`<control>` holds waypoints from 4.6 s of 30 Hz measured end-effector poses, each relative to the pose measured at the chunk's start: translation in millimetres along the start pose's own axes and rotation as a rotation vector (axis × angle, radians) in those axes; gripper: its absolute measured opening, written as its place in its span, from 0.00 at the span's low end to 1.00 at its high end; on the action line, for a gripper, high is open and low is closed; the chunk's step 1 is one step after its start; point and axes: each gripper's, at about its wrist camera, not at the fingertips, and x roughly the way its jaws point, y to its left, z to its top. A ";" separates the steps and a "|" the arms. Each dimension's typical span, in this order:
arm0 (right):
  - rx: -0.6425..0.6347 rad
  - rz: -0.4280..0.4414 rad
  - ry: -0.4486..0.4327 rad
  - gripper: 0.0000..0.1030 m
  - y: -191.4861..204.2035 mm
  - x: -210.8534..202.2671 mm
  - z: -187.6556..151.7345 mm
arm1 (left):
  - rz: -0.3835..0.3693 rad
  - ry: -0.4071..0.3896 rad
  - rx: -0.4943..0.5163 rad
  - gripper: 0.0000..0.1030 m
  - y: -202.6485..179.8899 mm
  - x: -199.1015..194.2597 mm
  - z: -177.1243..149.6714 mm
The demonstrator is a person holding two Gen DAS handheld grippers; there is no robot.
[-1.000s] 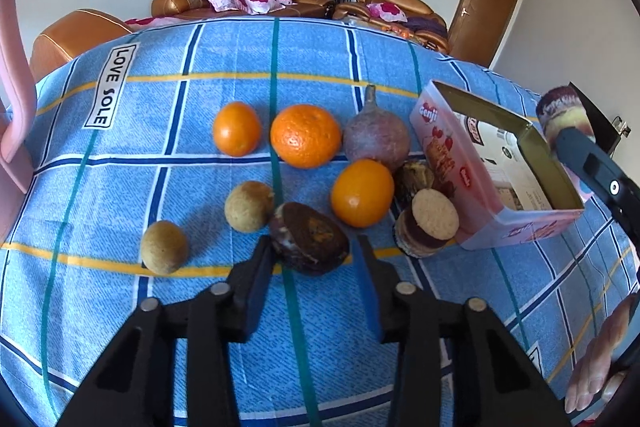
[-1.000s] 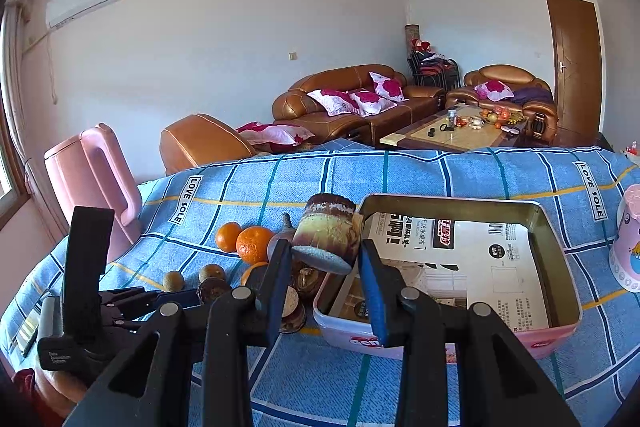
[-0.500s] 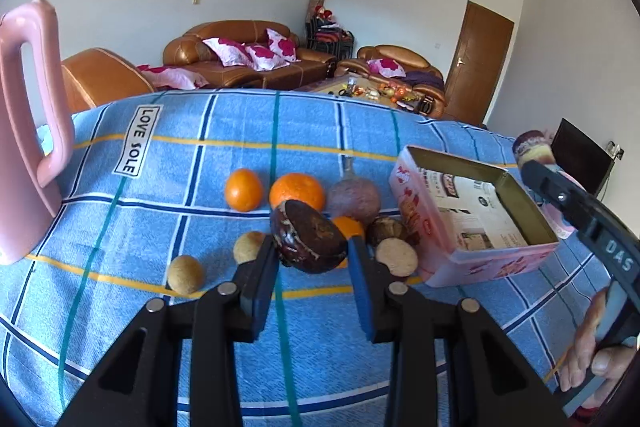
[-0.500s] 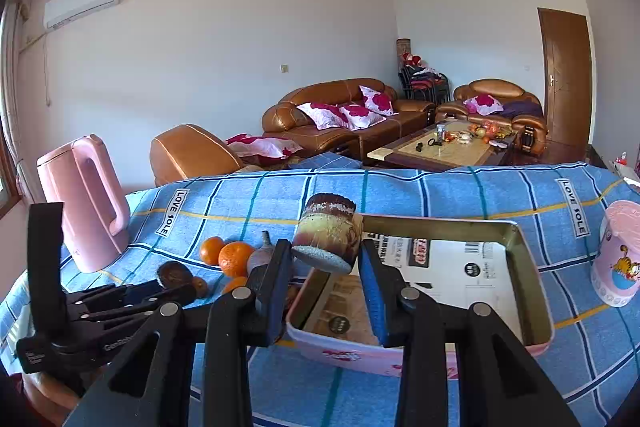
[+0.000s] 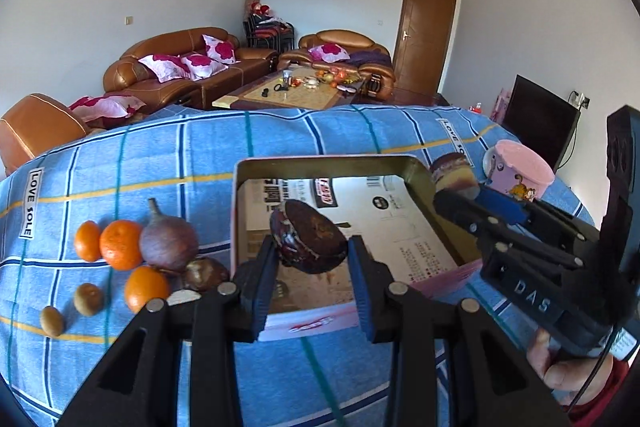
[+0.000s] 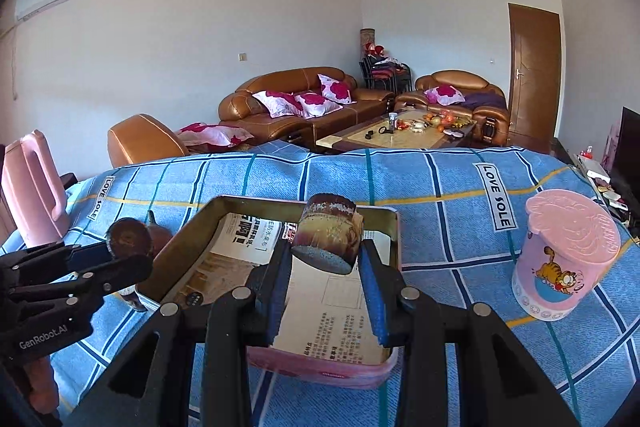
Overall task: Organize fruits
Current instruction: 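Lower mangosteen and jar into the pink tin box and open both tools, then withdraw both tools from the tin box back toward the fruit, then grasp the white-topped round jar with the right tool while the left tool grasps a tan longan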
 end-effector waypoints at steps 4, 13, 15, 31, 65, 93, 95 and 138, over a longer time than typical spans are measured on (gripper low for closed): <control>-0.006 -0.001 0.056 0.36 -5.1 10.7 -5.1 | -0.016 0.049 -0.039 0.35 -8.2 21.4 -2.7; -0.014 0.037 0.116 0.36 0.5 22.8 -10.5 | 0.019 0.051 0.015 0.36 -13.4 26.0 -12.0; 0.004 0.046 0.125 0.36 -1.9 24.0 -10.7 | 0.021 0.041 0.028 0.36 -15.7 24.9 -13.7; 0.154 0.061 -0.002 0.62 -21.6 6.5 -6.6 | 0.106 -0.108 0.029 1.00 -14.5 -5.5 -11.7; 0.133 -0.092 -0.130 0.76 46.7 -36.7 -22.0 | 0.418 -0.127 -0.014 1.00 108.9 -53.4 -38.9; 0.102 0.287 0.334 0.47 176.6 47.2 -45.8 | 0.603 -0.042 -0.178 1.00 220.8 -64.1 -41.2; 0.137 0.267 0.348 0.47 169.1 52.9 -45.2 | 0.597 -0.045 -0.174 1.00 219.6 -64.9 -41.0; -0.018 0.212 0.153 0.37 168.7 30.3 -18.1 | 0.350 0.214 0.013 0.55 194.1 -13.8 -50.0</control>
